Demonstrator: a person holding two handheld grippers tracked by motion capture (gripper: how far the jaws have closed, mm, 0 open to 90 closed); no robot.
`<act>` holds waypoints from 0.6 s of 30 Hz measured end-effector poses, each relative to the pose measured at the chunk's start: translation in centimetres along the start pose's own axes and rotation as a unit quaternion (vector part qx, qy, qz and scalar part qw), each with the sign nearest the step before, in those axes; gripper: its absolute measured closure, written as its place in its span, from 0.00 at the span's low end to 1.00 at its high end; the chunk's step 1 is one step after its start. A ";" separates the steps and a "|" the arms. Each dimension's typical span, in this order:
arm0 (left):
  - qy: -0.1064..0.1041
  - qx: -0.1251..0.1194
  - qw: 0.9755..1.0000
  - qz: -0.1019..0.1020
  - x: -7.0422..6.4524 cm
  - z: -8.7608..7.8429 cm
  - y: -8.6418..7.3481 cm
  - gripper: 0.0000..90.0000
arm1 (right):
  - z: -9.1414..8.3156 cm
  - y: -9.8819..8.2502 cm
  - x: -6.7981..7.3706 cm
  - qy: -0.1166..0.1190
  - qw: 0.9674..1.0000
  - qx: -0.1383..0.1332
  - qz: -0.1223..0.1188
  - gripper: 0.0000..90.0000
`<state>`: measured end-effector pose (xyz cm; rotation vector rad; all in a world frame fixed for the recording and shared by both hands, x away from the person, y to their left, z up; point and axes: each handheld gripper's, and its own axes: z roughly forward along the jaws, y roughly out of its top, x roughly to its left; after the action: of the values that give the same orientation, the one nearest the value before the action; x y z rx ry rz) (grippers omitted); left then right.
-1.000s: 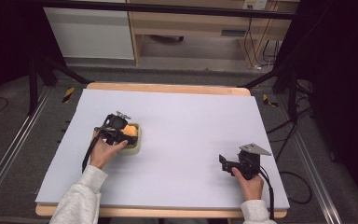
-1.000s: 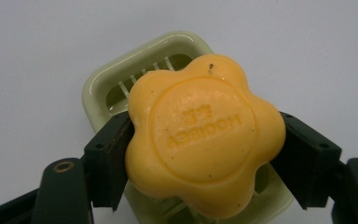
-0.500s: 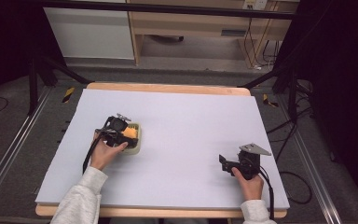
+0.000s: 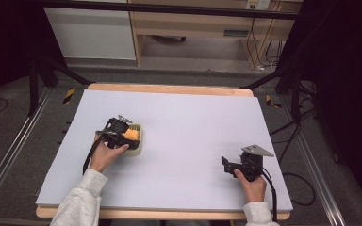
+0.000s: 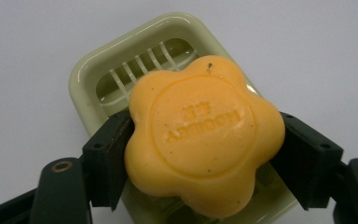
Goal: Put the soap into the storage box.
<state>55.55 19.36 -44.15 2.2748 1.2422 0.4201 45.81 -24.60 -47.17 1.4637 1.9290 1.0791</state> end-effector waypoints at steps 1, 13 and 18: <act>0.001 0.001 1.000 0.002 0.0 0.0 0.0 0.29 | 0.0 0.0 0.0 0.000 1.000 0.000 0.000 0.06; 0.004 -0.017 1.000 0.009 -0.7 -0.7 0.0 0.22 | 0.0 0.0 0.0 -0.001 1.000 -0.001 0.000 0.06; 0.009 -0.025 1.000 0.012 -0.8 -1.2 -0.1 0.22 | 0.0 0.0 0.0 -0.002 1.000 -0.002 -0.001 0.06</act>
<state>54.42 19.04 -43.23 2.2513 1.2013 0.4760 45.80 -24.64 -47.14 1.4608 1.9249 1.0784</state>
